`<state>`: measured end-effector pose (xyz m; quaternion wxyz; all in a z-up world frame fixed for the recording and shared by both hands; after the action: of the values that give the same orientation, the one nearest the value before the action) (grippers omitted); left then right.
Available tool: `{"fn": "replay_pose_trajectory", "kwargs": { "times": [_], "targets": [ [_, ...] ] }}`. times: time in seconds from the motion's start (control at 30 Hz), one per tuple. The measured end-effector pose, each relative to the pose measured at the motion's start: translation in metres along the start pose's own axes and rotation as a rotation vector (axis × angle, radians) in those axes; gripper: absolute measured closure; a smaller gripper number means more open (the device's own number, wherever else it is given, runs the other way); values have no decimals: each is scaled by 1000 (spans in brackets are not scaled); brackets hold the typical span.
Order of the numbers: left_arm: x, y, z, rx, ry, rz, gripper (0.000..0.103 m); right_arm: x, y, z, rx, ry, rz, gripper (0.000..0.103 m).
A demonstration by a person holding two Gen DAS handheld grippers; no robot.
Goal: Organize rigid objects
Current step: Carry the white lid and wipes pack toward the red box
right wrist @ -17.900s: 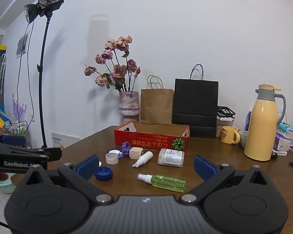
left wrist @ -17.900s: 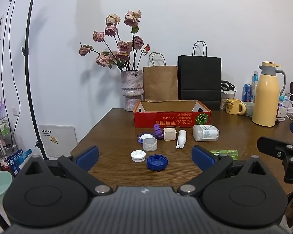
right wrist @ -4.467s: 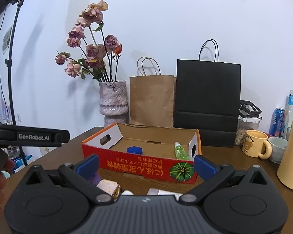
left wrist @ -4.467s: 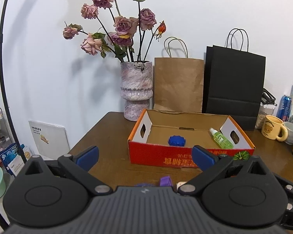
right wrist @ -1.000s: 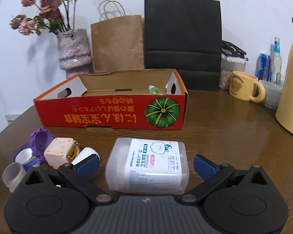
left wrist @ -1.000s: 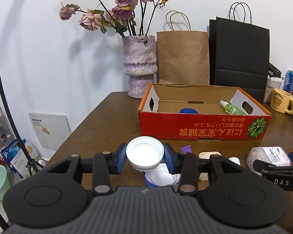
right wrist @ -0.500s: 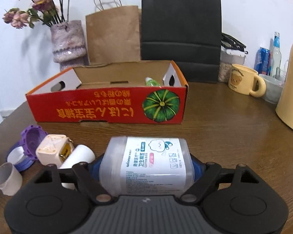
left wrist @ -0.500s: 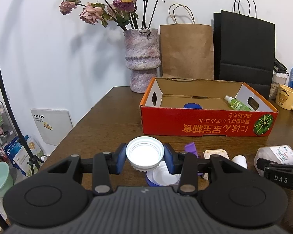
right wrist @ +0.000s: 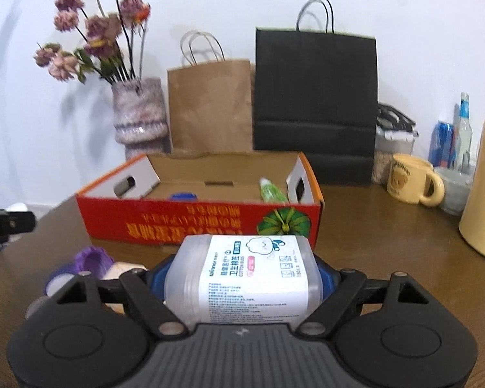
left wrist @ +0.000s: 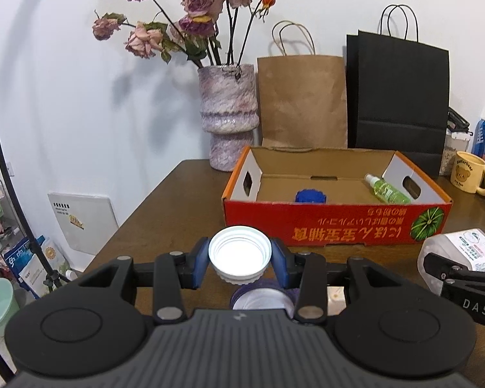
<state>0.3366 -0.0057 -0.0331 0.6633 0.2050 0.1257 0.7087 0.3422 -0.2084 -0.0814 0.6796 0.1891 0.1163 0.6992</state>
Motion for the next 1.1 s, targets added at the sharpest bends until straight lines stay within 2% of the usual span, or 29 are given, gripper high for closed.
{"fn": "replay_pose_trajectory", "kwargs": {
  "times": [0.5, 1.1],
  "targets": [
    [-11, -7, 32, -65, 34, -9, 62, 16, 11, 35, -139, -1, 58, 21],
    [-17, -54, 69, -84, 85, 6, 62, 18, -26, 67, -206, 1, 87, 21]
  ]
}}
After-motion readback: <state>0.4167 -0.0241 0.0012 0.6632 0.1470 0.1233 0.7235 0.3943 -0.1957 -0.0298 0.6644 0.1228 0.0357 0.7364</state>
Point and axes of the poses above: each gripper's, at about its wrist camera, not at the fingertips, and y roughly against the way its jaws point, x to its left, z to its top, the point moved 2 cm from there along -y, roughly the way its jaws point, and after that the axes turned 4 degrees about -y, right-handed, at the moved point
